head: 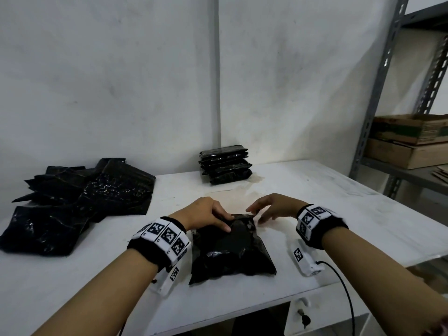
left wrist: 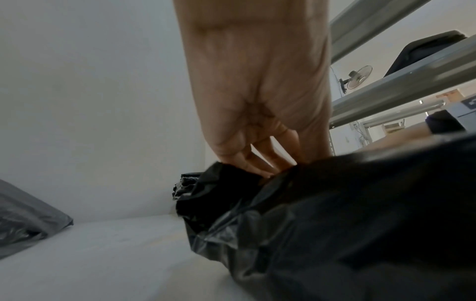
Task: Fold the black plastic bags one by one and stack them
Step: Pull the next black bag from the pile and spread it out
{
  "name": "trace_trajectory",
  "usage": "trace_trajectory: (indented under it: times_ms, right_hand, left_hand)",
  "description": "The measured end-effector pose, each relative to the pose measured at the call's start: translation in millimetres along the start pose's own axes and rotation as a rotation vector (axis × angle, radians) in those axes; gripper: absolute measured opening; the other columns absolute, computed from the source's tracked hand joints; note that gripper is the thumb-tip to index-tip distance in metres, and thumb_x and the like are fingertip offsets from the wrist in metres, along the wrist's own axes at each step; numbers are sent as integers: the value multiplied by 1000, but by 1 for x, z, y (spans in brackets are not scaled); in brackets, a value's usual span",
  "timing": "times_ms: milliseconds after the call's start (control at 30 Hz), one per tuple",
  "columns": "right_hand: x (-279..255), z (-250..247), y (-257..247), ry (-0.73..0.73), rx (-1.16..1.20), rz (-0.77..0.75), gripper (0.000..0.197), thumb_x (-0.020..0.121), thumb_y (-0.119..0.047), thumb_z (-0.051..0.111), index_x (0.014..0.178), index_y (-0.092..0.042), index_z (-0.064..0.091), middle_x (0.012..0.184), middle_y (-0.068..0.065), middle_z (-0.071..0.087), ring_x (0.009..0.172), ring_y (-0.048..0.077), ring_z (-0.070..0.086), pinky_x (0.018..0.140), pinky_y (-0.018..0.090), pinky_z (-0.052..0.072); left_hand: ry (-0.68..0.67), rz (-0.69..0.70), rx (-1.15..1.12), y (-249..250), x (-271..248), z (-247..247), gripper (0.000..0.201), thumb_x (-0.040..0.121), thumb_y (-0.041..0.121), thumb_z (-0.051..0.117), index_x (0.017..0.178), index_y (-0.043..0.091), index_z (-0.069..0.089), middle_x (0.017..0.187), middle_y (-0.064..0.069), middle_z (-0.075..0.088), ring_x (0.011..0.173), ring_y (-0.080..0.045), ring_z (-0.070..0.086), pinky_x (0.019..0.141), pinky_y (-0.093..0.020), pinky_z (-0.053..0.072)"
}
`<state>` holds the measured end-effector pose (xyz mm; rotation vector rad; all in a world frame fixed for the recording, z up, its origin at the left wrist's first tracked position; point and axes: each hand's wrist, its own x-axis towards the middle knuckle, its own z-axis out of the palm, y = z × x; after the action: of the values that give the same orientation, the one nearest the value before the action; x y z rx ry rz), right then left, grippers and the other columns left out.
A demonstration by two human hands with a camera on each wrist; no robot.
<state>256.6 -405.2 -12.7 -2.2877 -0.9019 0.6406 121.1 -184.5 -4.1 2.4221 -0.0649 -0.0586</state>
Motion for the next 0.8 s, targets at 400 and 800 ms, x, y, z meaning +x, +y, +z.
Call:
trace_trajectory:
  times_ms: [400, 800]
  right_hand:
    - [2, -12, -2, 184, -288, 20, 29, 79, 0, 66, 80, -26, 79, 78, 0, 73, 62, 6, 51, 55, 13, 41]
    - [16, 19, -67, -120, 151, -76, 8, 87, -2, 64, 89, -9, 65, 84, 7, 66, 69, 7, 63, 70, 20, 54]
  left_hand:
    - [-6, 0, -72, -7, 0, 2, 38, 69, 20, 85, 105, 18, 75, 100, 13, 67, 105, -3, 61, 99, -16, 42]
    - [251, -80, -218, -11, -11, 5, 71, 52, 18, 94, 93, 17, 37, 96, -3, 55, 83, -4, 67, 61, -18, 48]
